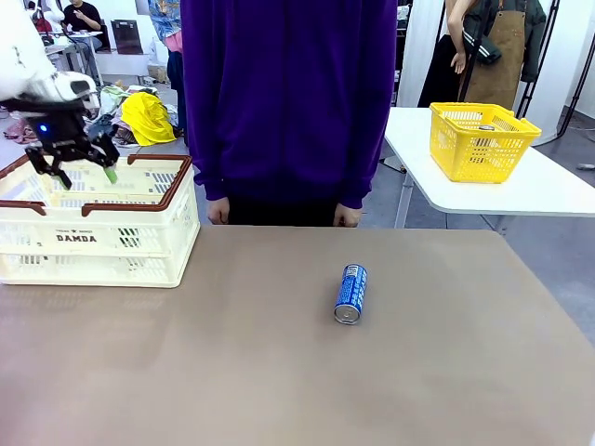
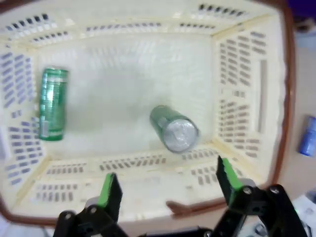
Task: Place the drinks into the Shopping basket.
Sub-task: Pick up one drink and place it into the Shopping basket.
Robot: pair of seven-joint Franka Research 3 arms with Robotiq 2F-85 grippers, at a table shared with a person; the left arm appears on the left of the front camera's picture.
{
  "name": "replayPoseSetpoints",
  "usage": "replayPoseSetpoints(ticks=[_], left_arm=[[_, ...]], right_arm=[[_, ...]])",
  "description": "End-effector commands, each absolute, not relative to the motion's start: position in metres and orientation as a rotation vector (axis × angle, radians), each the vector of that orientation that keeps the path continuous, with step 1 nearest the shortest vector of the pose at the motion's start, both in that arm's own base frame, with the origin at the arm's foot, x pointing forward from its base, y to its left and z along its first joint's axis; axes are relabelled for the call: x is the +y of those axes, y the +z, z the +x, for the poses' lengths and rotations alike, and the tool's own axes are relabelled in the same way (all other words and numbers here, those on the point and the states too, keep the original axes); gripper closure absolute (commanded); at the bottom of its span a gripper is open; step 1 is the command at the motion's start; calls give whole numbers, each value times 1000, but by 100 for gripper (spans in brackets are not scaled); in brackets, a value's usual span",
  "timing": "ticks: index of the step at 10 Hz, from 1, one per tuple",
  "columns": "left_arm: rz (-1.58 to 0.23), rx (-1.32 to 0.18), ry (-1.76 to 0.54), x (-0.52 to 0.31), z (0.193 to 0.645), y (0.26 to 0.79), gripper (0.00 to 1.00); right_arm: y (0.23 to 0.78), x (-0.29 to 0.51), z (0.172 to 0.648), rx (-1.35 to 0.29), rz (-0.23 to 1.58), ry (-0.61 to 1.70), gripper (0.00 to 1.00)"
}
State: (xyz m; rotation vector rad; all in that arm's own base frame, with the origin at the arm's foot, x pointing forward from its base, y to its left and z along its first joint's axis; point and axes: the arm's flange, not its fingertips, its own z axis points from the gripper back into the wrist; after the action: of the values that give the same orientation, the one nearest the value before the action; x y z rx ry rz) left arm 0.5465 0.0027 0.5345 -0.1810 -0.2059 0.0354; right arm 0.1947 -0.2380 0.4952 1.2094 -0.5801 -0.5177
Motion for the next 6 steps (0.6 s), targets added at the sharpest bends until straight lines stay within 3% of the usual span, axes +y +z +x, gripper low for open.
replayPoseSetpoints(ticks=[1, 4, 6], left_arm=[[-336, -194, 13, 18, 513, 606, 0], [-727, 37, -47, 24, 468, 654, 0], [-998, -7, -142, 50, 422, 659, 0]], right_arm=[[497, -239, 197, -611, 1223, -495, 0], [497, -239, 197, -611, 1223, -495, 0], [497, -239, 197, -611, 1223, -495, 0]])
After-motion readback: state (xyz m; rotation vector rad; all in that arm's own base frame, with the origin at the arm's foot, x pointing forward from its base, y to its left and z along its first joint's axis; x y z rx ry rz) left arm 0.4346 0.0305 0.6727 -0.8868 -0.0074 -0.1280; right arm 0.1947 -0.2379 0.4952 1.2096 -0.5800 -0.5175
